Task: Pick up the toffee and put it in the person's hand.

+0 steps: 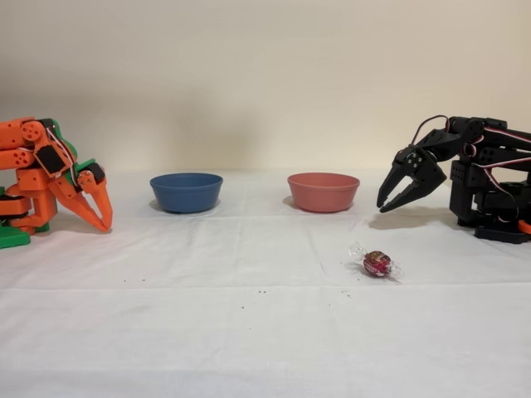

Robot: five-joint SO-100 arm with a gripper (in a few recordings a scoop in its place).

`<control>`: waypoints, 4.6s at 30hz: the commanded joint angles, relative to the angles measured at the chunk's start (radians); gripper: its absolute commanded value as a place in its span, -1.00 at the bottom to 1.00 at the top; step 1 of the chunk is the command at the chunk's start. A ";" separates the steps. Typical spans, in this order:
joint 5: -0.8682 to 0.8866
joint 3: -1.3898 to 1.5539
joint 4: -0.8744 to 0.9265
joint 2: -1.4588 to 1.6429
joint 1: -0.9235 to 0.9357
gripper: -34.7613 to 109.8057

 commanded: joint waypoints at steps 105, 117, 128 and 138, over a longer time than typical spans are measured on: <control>-0.044 -1.160 0.028 -1.322 -0.394 -0.26; -0.002 -1.284 -0.003 -1.522 -0.477 -0.23; -0.005 -1.382 -0.017 -1.666 -0.526 -0.14; 0.031 -1.419 -0.012 -1.750 -0.584 -0.14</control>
